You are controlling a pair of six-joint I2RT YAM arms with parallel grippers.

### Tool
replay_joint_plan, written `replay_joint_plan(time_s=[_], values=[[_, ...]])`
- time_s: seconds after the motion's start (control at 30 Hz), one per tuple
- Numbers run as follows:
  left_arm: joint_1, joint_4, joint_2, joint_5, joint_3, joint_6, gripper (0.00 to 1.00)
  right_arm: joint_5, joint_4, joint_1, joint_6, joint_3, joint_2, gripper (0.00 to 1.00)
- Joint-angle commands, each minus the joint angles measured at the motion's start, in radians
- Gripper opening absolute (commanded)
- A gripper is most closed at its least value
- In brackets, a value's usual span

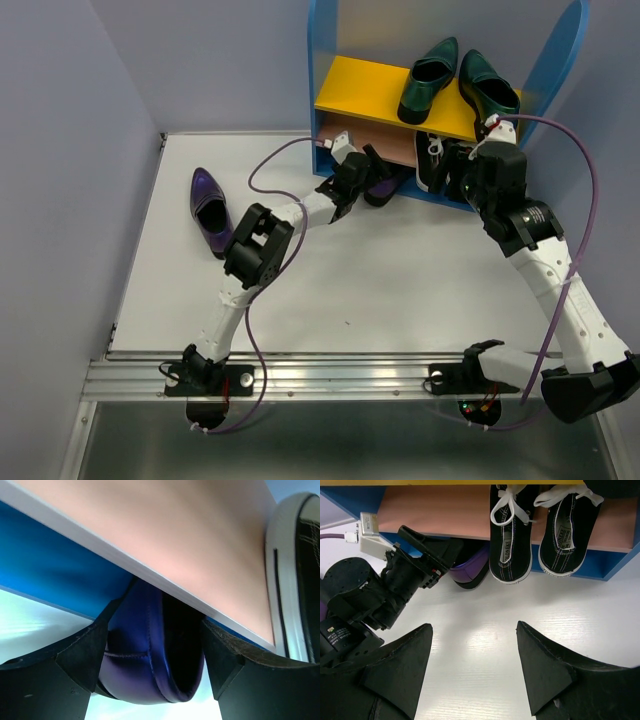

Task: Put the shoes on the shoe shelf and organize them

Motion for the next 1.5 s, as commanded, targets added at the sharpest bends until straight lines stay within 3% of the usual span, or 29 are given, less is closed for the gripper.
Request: replay_joint_plan(time_s=[0.0, 0.43, 0.73, 0.9, 1.17, 1.47], values=[[-0.034, 0.096, -0.109, 0.068, -0.004, 0.088, 0.85, 0.01, 0.017, -0.004, -0.003, 0.011, -0.007, 0.74], [-0.058, 0.079, -0.098, 0.102, -0.016, 0.145, 0.88, -0.002, 0.028, -0.004, 0.012, -0.018, -0.029, 0.74], [-0.081, -0.05, -0.17, 0.019, -0.052, 0.337, 0.89, -0.005, 0.043, -0.004, 0.014, -0.022, -0.026, 0.74], [-0.103, -0.062, -0.242, -0.059, -0.128, 0.428, 0.93, -0.02, 0.068, -0.004, 0.018, -0.035, -0.024, 0.74], [-0.103, -0.051, -0.397, -0.084, -0.317, 0.461, 0.91, -0.028, 0.077, -0.004, 0.024, -0.041, -0.035, 0.75], [-0.115, -0.004, -0.428, 0.121, -0.445, 0.535, 0.81, -0.03, 0.083, -0.004, 0.018, -0.058, -0.055, 0.76]])
